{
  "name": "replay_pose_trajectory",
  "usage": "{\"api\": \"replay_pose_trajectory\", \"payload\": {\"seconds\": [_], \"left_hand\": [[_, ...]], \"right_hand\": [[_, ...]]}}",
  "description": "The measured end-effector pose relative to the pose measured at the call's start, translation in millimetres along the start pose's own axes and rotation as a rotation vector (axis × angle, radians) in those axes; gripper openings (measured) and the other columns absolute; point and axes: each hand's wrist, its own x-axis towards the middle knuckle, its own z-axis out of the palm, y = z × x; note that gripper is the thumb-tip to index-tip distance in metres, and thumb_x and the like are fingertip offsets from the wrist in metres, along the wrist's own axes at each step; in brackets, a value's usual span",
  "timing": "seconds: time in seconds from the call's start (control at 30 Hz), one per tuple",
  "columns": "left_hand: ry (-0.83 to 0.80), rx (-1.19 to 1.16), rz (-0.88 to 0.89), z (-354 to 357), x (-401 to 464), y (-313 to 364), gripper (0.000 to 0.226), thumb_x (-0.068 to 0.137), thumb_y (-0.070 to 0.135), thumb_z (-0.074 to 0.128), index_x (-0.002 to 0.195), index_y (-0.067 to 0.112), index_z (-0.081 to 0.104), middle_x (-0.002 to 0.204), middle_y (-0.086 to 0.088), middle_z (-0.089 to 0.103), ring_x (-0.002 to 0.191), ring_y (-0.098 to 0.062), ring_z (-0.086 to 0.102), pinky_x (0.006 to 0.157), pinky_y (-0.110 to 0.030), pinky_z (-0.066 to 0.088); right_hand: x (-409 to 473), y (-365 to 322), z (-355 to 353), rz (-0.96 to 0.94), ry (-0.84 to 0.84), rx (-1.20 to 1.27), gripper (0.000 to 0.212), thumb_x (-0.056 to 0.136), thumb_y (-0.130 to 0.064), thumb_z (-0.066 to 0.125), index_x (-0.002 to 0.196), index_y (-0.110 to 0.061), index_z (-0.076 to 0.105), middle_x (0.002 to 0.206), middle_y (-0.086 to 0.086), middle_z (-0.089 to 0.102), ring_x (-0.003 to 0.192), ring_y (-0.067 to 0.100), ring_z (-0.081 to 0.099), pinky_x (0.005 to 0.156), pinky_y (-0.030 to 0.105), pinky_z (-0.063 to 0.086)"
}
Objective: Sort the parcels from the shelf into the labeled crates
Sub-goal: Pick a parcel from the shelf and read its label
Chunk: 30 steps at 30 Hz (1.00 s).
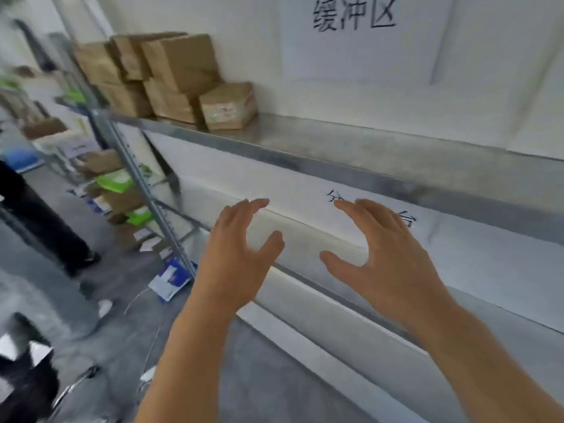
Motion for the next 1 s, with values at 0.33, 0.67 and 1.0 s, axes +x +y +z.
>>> {"api": "replay_pose_trajectory", "payload": {"seconds": [0.33, 0.67, 1.0], "left_hand": [[0.350, 0.132, -0.392, -116, 26, -99, 0.045, 0.099, 0.038, 0.063, 0.143, 0.043, 0.057, 0.140, 0.023, 0.050, 0.110, 0.017, 0.046, 0.100, -0.020, 0.034], [0.471, 0.183, -0.555, -138, 71, -136, 0.044, 0.100, 0.041, 0.058, 0.143, 0.045, 0.056, 0.142, 0.029, 0.045, 0.132, 0.006, 0.039, 0.109, -0.026, 0.031], [0.354, -0.004, -0.370, -152, 215, -171, 0.047, 0.084, 0.068, 0.047, 0.131, 0.062, 0.055, 0.124, 0.033, 0.059, 0.115, 0.001, 0.060, 0.096, -0.038, 0.058]], "right_hand": [[154, -103, 115, -0.413, -0.225, 0.271, 0.075, 0.087, -0.066, 0.059, 0.154, -0.043, 0.035, 0.159, -0.016, 0.036, 0.147, 0.009, 0.030, 0.113, 0.040, 0.039], [246, -142, 152, -0.567, -0.247, 0.472, 0.064, 0.090, -0.060, 0.059, 0.149, -0.041, 0.044, 0.149, -0.021, 0.046, 0.138, 0.002, 0.038, 0.107, 0.027, 0.036], [340, -169, 174, -0.474, 0.033, 0.355, 0.041, 0.094, -0.056, 0.059, 0.133, -0.046, 0.054, 0.125, -0.033, 0.052, 0.119, -0.004, 0.045, 0.091, 0.015, 0.037]]}}
